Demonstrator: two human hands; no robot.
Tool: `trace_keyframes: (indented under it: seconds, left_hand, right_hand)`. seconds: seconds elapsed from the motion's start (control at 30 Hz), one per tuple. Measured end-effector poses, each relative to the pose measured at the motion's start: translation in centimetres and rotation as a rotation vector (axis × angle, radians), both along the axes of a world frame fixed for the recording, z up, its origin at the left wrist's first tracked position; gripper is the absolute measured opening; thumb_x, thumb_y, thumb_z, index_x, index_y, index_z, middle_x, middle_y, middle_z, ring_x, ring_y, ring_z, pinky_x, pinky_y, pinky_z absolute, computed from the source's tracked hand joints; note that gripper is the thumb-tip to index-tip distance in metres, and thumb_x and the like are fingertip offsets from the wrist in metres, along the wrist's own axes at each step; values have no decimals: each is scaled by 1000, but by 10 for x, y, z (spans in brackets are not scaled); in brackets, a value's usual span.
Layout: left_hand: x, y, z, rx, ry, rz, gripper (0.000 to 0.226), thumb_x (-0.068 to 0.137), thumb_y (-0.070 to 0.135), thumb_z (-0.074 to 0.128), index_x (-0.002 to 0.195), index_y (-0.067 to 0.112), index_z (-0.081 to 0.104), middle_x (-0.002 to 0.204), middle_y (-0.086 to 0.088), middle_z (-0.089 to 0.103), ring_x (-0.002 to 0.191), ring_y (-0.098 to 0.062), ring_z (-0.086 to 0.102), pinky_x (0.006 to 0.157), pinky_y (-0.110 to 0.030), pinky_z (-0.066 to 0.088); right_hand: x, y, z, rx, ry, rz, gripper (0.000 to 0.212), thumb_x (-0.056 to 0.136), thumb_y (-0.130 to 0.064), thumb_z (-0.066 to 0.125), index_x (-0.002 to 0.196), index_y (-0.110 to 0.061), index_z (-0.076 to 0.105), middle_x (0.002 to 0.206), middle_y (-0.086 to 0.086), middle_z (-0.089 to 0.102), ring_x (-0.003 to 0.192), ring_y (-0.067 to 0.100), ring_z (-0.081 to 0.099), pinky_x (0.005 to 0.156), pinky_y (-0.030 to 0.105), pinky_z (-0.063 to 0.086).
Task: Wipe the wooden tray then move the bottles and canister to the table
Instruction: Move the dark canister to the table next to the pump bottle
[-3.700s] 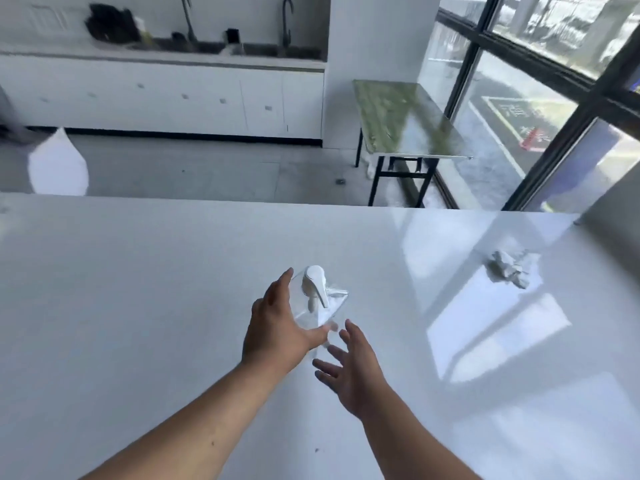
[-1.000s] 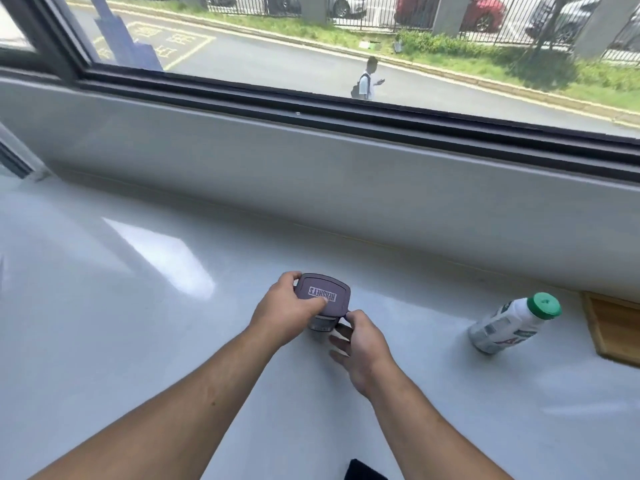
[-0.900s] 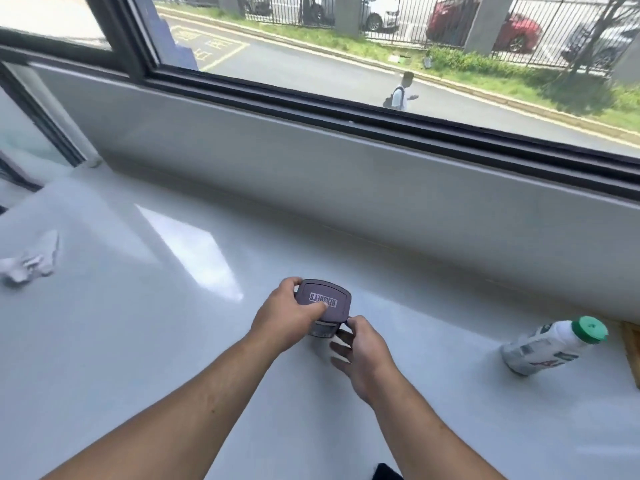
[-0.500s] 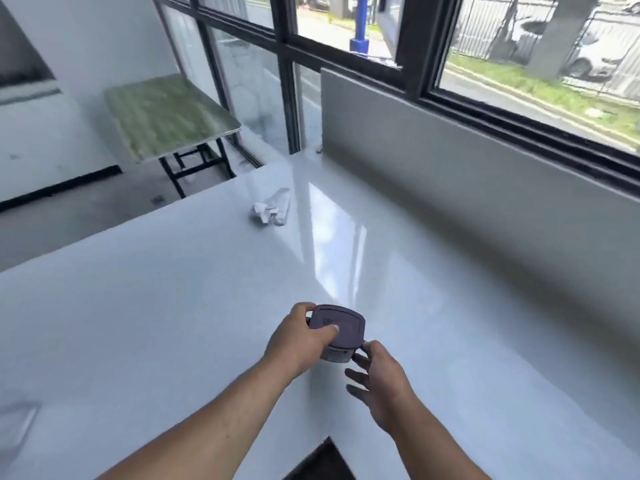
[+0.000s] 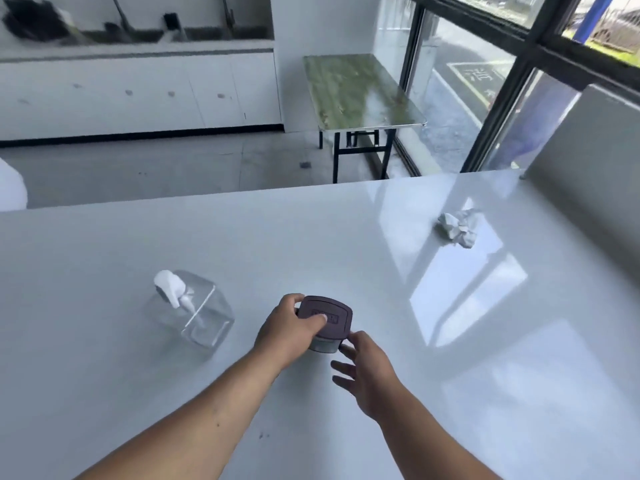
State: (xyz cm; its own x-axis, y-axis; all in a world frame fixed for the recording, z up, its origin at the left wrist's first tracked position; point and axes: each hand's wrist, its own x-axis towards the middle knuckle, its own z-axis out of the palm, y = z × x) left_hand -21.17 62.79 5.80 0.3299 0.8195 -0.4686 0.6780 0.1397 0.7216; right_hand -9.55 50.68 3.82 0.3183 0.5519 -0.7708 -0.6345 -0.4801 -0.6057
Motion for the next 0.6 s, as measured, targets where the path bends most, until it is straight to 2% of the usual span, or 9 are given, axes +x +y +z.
trace_keyframes:
  seconds: [0.07, 0.17, 0.23, 0.33, 0.53, 0.6]
  left_hand:
    - [-20, 18, -5, -4, -1, 50, 71, 72, 58, 67, 138, 38, 51, 118, 14, 69, 106, -13, 67, 96, -39, 54]
    - [-41, 39, -10, -15, 2, 100, 72, 70, 60, 67, 137, 39, 51, 118, 14, 68, 105, -12, 67, 89, -36, 53]
    - [-52, 48, -14, -24, -3, 121, 74, 69, 61, 67, 137, 39, 51, 119, 13, 69, 106, -13, 67, 92, -37, 54]
    - [-62, 59, -19, -32, -4, 137, 76, 68, 62, 67, 137, 38, 50, 119, 12, 70, 107, -15, 68, 99, -41, 55]
    - [-71, 68, -28, -38, 12, 139, 80, 69, 60, 67, 142, 33, 49, 120, 8, 71, 109, -18, 68, 101, -42, 54]
    - [-71, 67, -29, -27, 41, 121, 81, 72, 57, 67, 146, 30, 47, 127, 5, 69, 113, -20, 67, 102, -42, 54]
  right_hand:
    - [-15, 23, -3, -2, -6, 49, 33, 101, -36, 47, 123, -26, 71, 133, 1, 65, 113, 31, 66, 97, 46, 55]
    - [-32, 49, -8, -13, -15, 109, 31, 101, -38, 47, 116, -29, 72, 131, -2, 64, 113, 30, 66, 91, 44, 55]
    - [-40, 61, -12, -22, -20, 132, 30, 99, -39, 48, 114, -30, 72, 129, -3, 64, 113, 30, 66, 88, 42, 54]
    - [-48, 75, -20, -35, -24, 153, 29, 98, -40, 49, 112, -31, 73, 128, -5, 65, 113, 29, 67, 90, 43, 55]
    - [-56, 86, -32, -53, -44, 180, 27, 95, -42, 51, 110, -34, 71, 127, -8, 65, 111, 27, 67, 90, 43, 56]
    - [-56, 86, -34, -66, -64, 190, 27, 94, -43, 53, 112, -34, 71, 128, -8, 64, 111, 26, 67, 93, 44, 56]
